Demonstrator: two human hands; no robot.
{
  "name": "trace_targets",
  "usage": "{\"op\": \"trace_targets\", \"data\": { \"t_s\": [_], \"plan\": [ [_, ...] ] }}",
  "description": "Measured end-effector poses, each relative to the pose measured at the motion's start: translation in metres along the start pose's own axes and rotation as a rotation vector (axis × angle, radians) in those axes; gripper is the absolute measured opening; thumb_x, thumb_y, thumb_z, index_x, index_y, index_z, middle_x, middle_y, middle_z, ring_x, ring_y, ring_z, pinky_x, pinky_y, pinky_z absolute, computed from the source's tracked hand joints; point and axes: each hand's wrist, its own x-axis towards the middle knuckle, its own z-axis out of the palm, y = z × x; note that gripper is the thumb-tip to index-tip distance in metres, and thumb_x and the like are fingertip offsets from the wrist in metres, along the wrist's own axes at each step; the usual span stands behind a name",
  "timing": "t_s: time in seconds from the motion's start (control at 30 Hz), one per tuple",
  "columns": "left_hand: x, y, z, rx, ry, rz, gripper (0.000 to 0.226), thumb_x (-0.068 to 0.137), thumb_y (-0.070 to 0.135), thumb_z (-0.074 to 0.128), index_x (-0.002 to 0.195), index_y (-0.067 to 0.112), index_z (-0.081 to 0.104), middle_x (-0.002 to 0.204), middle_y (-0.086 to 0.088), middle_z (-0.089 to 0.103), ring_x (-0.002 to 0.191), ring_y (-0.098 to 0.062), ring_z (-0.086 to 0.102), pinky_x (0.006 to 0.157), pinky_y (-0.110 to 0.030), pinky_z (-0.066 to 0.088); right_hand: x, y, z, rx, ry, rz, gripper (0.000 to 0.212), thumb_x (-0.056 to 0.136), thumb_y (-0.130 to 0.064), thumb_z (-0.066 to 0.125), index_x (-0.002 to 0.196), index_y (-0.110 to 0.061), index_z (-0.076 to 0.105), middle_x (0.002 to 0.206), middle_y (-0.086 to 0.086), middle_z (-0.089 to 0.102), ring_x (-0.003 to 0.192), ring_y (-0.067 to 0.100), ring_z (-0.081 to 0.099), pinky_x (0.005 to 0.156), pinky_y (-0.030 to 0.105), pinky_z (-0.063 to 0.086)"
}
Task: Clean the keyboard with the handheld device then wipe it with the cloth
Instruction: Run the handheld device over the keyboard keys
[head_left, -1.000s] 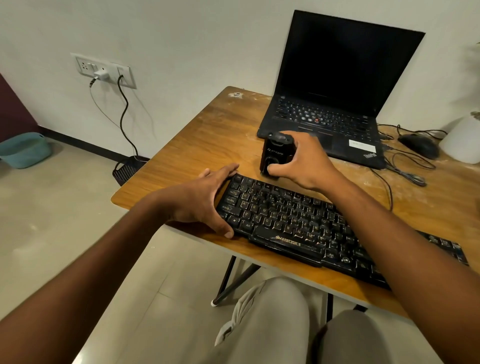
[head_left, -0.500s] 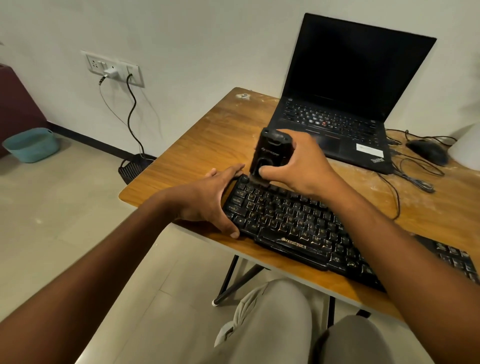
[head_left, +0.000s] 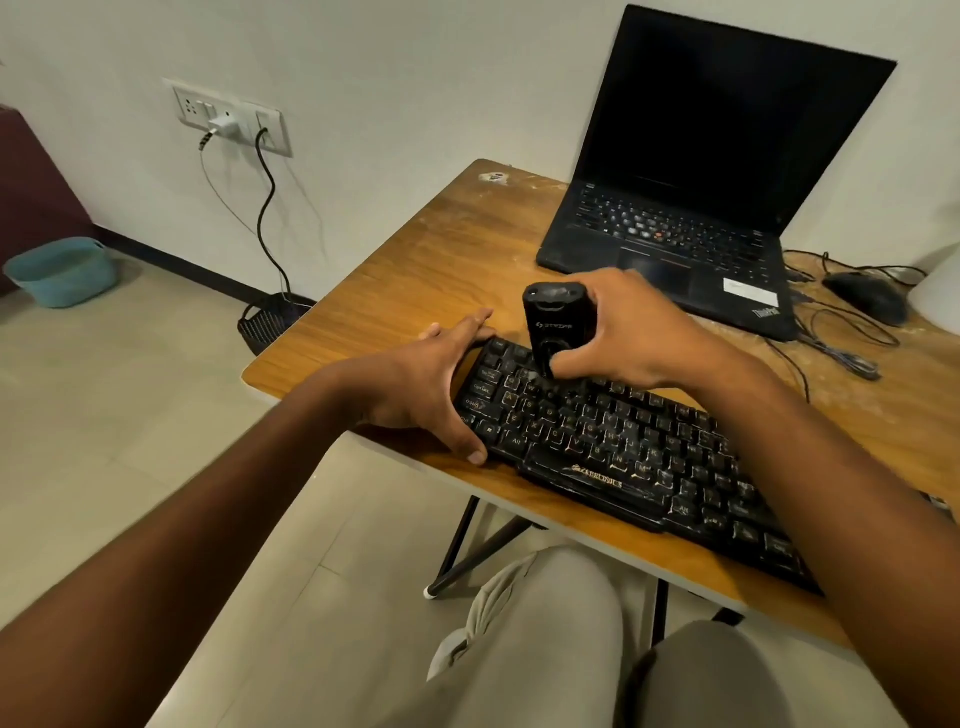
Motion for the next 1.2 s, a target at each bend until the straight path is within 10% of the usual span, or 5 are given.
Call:
{"op": "trace_targets", "data": {
  "t_s": [0.27, 0.5, 0.8, 1.0, 1.2],
  "plan": [
    [0.005, -0.005, 0.002, -0.06, 0.02, 0.046, 0.154, 0.032, 0.058, 0.101, 0.153, 0.059, 0.004, 0.157, 0.012, 0.031, 0.152, -0.031, 0.021, 0.118, -0.058, 0.034, 0.004, -0.016, 0.034, 0.222, 0.196, -0.049, 0.034, 0.069, -0.022, 0.085, 0.098, -0.022, 0.068, 0.091, -0.005, 0.07, 0.085, 0.012, 0.067, 0.074, 0.038, 0.059],
    [0.003, -0.002, 0.001, -0.021, 0.001, 0.01, 0.159, 0.045, 0.043, 0.101, 0.157, 0.051, -0.012, 0.166, 0.012, 0.016, 0.156, -0.026, -0.005, 0.126, -0.055, 0.008, -0.012, 0.002, -0.004, -0.003, -0.042, 0.016, 0.035, 0.069, -0.018, 0.089, 0.091, -0.027, 0.063, 0.085, -0.006, 0.069, 0.077, 0.012, 0.067, 0.065, 0.027, 0.057],
    [0.004, -0.004, 0.001, -0.035, 0.015, 0.016, 0.161, 0.035, 0.058, 0.1, 0.154, 0.058, -0.008, 0.165, 0.008, 0.018, 0.155, -0.031, 0.011, 0.122, -0.058, 0.025, 0.007, -0.005, 0.022, 0.297, 0.131, 0.002, 0.041, 0.07, -0.018, 0.087, 0.106, -0.02, 0.068, 0.095, -0.004, 0.073, 0.086, 0.011, 0.071, 0.078, 0.036, 0.062],
    [0.003, -0.003, 0.001, -0.032, 0.001, 0.024, 0.159, 0.039, 0.049, 0.101, 0.156, 0.055, -0.008, 0.161, 0.015, 0.02, 0.154, -0.03, 0.012, 0.123, -0.057, 0.024, -0.011, 0.007, -0.002, 0.034, -0.023, 0.056, 0.037, 0.069, -0.018, 0.088, 0.1, -0.02, 0.066, 0.088, -0.002, 0.071, 0.079, 0.016, 0.069, 0.069, 0.034, 0.061],
    [0.002, 0.0, 0.001, -0.025, 0.03, 0.012, 0.157, 0.046, 0.04, 0.101, 0.159, 0.048, -0.008, 0.115, 0.048, 0.017, 0.155, -0.03, 0.008, 0.125, -0.055, 0.018, -0.004, -0.001, -0.004, 0.147, 0.124, 0.026, 0.036, 0.066, -0.017, 0.087, 0.095, -0.021, 0.066, 0.086, -0.003, 0.071, 0.079, 0.014, 0.069, 0.066, 0.033, 0.058]
  ]
}}
